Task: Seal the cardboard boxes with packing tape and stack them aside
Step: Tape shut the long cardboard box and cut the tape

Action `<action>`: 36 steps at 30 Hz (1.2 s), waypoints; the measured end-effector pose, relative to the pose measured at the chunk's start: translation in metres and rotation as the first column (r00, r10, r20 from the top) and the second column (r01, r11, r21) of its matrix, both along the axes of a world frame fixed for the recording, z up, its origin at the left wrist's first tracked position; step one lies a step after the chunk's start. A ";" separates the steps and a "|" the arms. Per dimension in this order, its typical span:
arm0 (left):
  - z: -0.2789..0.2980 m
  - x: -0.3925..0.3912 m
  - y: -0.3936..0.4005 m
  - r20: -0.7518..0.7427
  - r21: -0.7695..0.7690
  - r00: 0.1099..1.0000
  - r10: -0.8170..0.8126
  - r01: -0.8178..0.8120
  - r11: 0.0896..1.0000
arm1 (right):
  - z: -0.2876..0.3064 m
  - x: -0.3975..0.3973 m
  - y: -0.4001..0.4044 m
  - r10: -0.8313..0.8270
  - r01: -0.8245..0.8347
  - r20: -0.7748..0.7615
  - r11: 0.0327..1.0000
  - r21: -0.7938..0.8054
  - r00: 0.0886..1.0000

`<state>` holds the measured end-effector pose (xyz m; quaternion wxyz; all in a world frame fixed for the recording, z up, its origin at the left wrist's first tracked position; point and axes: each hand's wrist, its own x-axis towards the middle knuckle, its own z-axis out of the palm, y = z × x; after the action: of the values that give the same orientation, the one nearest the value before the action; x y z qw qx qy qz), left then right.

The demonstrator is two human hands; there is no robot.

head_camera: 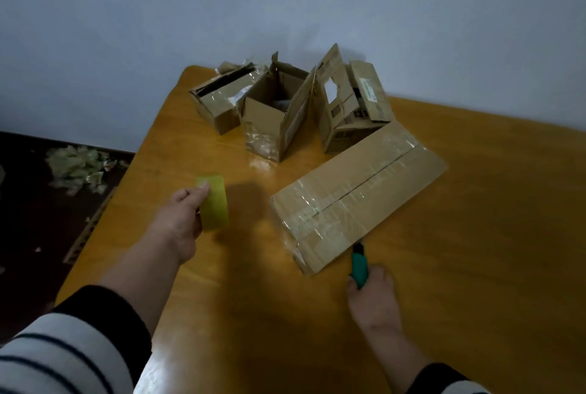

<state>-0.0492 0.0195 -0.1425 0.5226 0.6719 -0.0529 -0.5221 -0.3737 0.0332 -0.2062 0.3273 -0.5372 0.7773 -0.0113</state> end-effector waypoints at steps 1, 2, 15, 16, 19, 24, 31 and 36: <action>-0.001 0.001 0.002 -0.035 0.023 0.999 0.008 -0.007 1.000 | 0.000 0.000 0.000 0.028 -0.028 -0.038 1.000 0.002 0.999; -0.002 0.002 0.004 -0.069 0.053 0.997 0.015 -0.011 0.999 | 0.001 0.000 -0.001 0.059 -0.059 -0.098 0.998 -0.001 0.993; 0.009 0.012 0.011 -0.491 0.109 0.837 0.241 -0.216 0.970 | 0.056 0.089 0.054 0.584 -0.635 0.357 0.771 0.036 0.729; 0.010 0.012 0.011 -0.496 0.110 0.834 0.243 -0.218 0.970 | 0.055 0.110 0.055 0.456 -0.548 0.495 0.835 0.051 0.740; 0.017 0.011 0.012 -0.498 0.101 0.838 0.223 -0.200 0.975 | 0.064 0.161 0.038 -0.178 -0.164 0.794 0.930 0.328 0.582; 0.023 0.012 0.017 -0.496 0.098 0.847 0.191 -0.164 0.982 | 0.069 0.191 0.005 -0.512 0.060 0.826 0.856 0.513 0.237; 0.019 0.020 0.022 -0.513 0.101 0.834 0.202 -0.174 0.979 | 0.055 0.202 0.006 -0.418 0.202 0.797 0.908 0.366 0.435; 0.008 0.026 0.026 -0.509 0.149 0.826 0.243 -0.194 0.970 | 0.053 0.203 0.005 -0.482 0.184 0.790 0.876 0.446 0.380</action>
<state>-0.0230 0.0457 -0.1345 0.5425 0.5290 0.1925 -0.6236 -0.1709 0.0385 -0.1532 0.7455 -0.2287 0.5773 -0.2424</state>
